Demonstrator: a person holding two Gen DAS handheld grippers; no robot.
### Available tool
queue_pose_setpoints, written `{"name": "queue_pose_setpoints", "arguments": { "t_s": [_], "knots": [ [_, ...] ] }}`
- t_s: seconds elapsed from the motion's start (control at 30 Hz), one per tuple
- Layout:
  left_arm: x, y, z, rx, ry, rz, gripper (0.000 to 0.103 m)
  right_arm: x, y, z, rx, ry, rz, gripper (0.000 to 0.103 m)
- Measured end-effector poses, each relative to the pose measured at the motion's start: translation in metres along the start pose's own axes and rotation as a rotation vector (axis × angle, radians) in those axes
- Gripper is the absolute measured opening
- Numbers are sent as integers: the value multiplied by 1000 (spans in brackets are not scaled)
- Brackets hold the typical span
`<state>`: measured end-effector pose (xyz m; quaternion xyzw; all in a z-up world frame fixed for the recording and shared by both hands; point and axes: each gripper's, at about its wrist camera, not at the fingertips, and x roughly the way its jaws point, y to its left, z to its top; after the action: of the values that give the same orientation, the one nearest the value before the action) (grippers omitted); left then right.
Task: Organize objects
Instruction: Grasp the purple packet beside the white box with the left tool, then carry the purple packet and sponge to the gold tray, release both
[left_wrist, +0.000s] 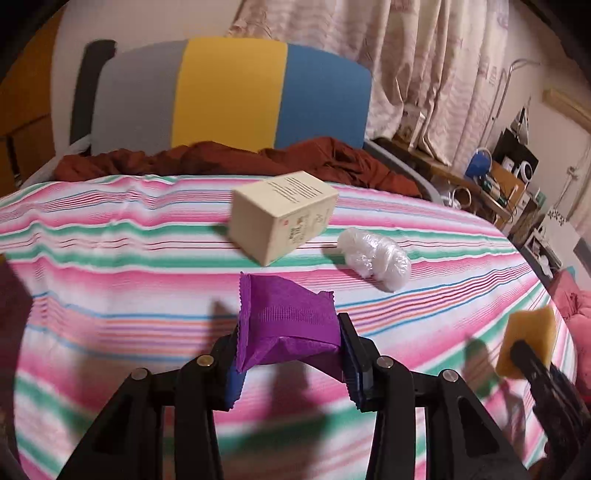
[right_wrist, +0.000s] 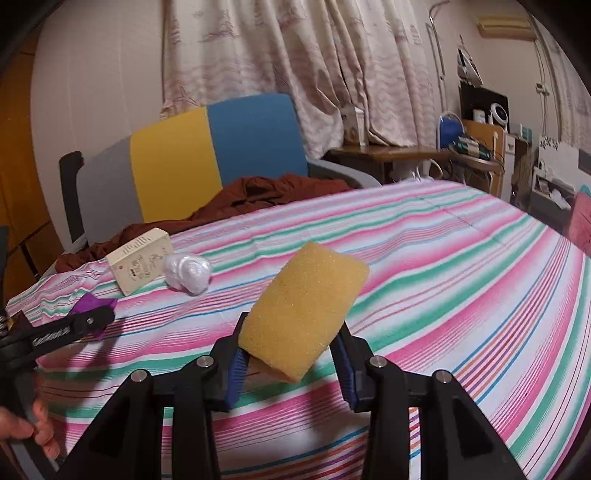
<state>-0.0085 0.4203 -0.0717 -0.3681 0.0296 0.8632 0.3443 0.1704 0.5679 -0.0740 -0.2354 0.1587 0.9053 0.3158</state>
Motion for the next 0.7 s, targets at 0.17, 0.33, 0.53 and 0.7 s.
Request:
{"name": "queue_pose_setpoints", "arguments": {
  "t_s": [0.17,0.33,0.53,0.7],
  "knots": [
    [-31,5,-20,26,-43,-5,44,-19,20,-1,-91,-93,-4,41],
    [-50,17,-33,3,-51,-14,44,-30,38,-3,-150,-102,7,41],
    [-68,37,-45,-60,-37,3,44,-48,61,-10,-187,-93,59,41],
    [-107,41,-53,-16,-85,-35,44,-67,81,-17,-158,-69,130,41]
  ]
}}
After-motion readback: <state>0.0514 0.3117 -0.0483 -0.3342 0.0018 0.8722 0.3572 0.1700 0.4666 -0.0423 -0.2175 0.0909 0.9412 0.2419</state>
